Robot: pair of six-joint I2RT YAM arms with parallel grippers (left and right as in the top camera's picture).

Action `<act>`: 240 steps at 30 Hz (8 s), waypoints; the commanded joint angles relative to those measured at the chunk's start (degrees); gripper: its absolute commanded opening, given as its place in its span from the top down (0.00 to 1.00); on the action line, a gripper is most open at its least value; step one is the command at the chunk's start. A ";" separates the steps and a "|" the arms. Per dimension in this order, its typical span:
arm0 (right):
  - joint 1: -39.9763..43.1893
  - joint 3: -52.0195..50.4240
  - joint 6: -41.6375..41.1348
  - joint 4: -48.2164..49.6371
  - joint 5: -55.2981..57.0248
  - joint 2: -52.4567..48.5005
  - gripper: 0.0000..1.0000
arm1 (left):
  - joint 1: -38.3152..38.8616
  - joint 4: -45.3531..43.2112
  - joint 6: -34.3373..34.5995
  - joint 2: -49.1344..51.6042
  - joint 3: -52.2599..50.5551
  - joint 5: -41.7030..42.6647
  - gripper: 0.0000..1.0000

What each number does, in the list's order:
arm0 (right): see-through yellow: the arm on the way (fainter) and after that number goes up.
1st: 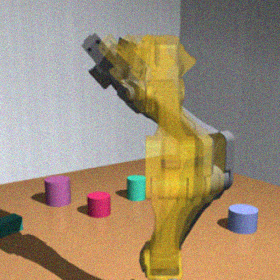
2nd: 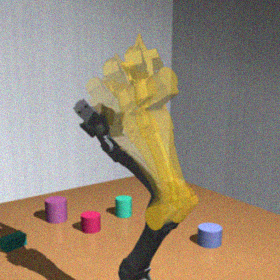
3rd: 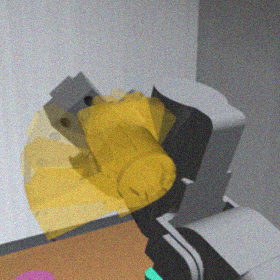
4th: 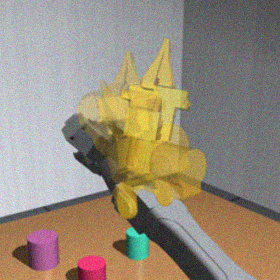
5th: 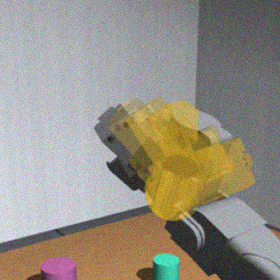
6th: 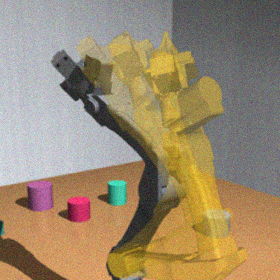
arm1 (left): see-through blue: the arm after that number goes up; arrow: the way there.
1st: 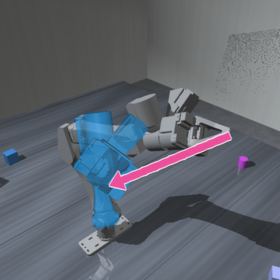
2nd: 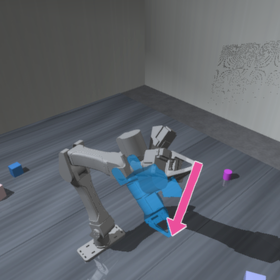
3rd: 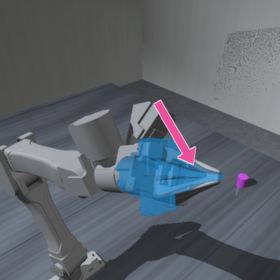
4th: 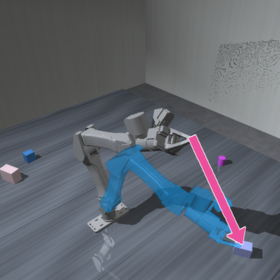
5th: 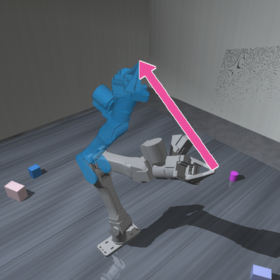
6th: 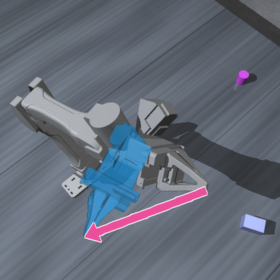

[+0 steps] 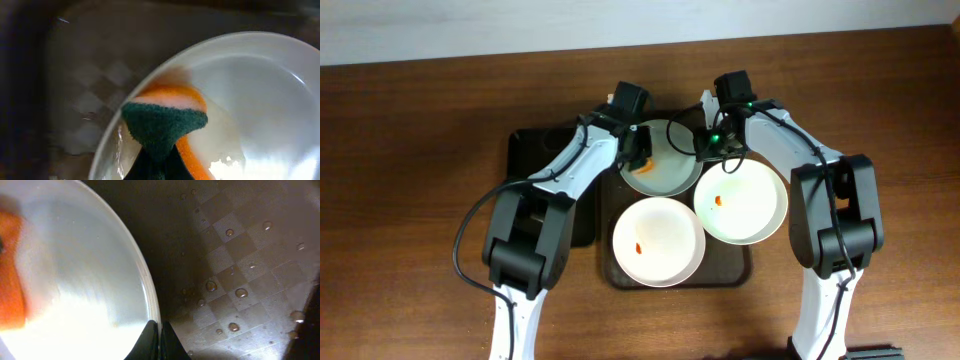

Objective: Clean dirty plates on tray and stack at the side
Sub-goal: 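Scrub the top plate with the sponge while right gripper holds it, then return the sponge to the black tray with the left gripper, then lift the cleaned plate with the right gripper and place it right of tray, then drag the right-side plate up the tray with the right gripper, then grasp the sponge from the black tray with the left gripper, then scrub the second plate with the sponge while right gripper holds it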

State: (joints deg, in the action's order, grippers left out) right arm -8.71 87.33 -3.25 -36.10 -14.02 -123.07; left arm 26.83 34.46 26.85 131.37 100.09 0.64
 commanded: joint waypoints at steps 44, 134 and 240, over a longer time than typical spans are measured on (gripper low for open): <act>-24.33 25.35 2.38 -14.60 26.62 3.67 0.96 | -29.51 47.69 -13.51 -38.86 17.00 -2.32 0.00; 0.81 -17.79 -14.91 8.70 1.66 17.20 0.96 | -29.51 48.46 -13.46 -38.86 17.00 -1.64 0.00; 2.78 -0.85 -7.85 -10.58 3.72 -1.03 0.96 | -2.12 14.56 -6.88 -2.45 14.95 13.49 1.00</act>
State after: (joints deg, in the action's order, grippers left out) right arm -6.02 87.59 -9.28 -44.91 -13.50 -122.67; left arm 23.18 51.00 15.33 126.13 113.93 14.50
